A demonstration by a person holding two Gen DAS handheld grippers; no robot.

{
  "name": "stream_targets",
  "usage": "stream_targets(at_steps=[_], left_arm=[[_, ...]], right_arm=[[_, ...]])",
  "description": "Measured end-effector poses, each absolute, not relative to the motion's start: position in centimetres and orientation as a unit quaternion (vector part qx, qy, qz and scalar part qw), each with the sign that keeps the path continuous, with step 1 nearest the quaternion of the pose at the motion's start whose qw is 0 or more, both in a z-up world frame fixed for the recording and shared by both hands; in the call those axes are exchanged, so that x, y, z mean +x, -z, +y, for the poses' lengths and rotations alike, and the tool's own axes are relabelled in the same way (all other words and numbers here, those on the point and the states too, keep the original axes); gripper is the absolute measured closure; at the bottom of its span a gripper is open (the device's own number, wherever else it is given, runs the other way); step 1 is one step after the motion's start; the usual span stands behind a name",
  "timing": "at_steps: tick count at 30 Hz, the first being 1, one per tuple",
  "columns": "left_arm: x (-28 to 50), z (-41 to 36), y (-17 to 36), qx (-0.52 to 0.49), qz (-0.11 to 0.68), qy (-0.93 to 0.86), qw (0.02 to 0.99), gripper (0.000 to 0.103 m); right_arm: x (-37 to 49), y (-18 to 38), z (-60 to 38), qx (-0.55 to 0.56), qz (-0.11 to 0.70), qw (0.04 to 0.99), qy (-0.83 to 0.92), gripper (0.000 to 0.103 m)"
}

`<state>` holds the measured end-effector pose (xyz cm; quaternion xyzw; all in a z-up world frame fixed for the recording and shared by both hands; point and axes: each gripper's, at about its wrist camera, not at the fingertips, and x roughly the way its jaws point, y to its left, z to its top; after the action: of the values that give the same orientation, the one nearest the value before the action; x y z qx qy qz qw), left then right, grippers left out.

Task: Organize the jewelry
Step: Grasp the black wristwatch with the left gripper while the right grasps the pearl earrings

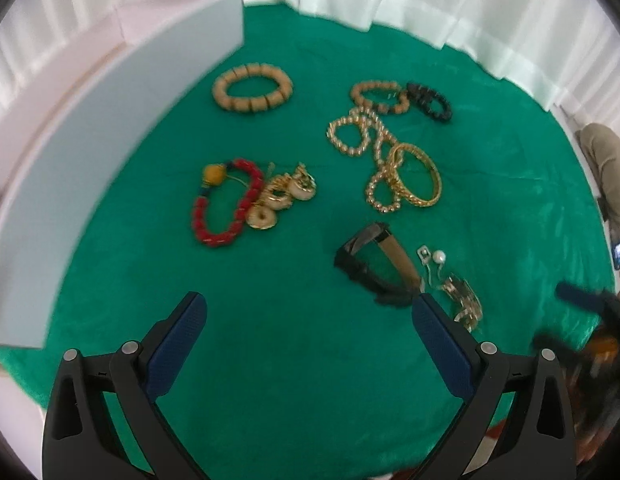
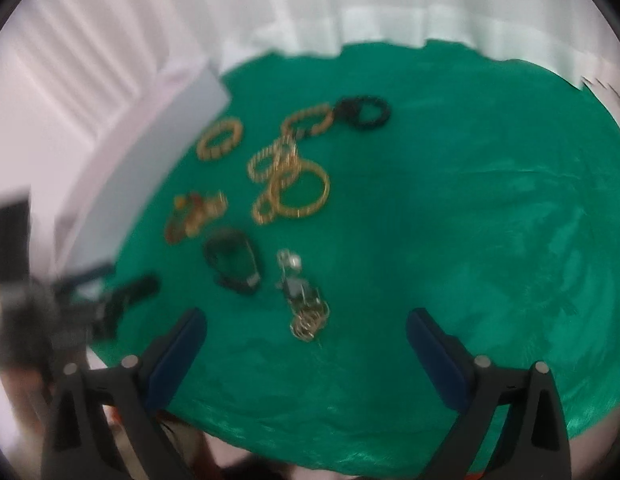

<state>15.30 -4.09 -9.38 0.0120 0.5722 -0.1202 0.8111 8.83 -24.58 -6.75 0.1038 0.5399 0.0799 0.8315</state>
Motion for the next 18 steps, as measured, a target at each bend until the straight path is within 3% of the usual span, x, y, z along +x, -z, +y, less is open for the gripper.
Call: stream_targets(at_steps=[5, 10, 13, 15, 17, 18], left_arm=[[18.2, -5.4, 12.0, -0.003, 0.608, 0.112, 0.786, 0.004], [19.3, -5.5, 12.8, -0.01, 0.617, 0.097, 0.781, 0.018], [19.2, -6.1, 13.0, -0.002, 0.62, 0.101, 0.778, 0.024], [19.0, -6.6, 13.1, 0.01, 0.622, 0.105, 0.776, 0.031], [18.8, -7.1, 13.5, 0.024, 0.626, 0.107, 0.772, 0.047], [18.7, -7.3, 13.7, 0.026, 0.629, 0.108, 0.77, 0.064]], right_arm=[[10.9, 9.8, -22.8, 0.076, 0.584, 0.801, -0.102, 0.007], [12.9, 11.9, -21.4, 0.041, 0.612, 0.783, -0.102, 0.013], [13.2, 12.7, -20.5, 0.015, 0.616, 0.78, -0.106, 0.027], [13.3, 13.1, -19.9, 0.006, 0.619, 0.778, -0.111, 0.045], [13.3, 13.3, -19.7, -0.001, 0.616, 0.78, -0.105, 0.06], [13.2, 13.2, -19.8, -0.002, 0.613, 0.783, -0.101, 0.071]])
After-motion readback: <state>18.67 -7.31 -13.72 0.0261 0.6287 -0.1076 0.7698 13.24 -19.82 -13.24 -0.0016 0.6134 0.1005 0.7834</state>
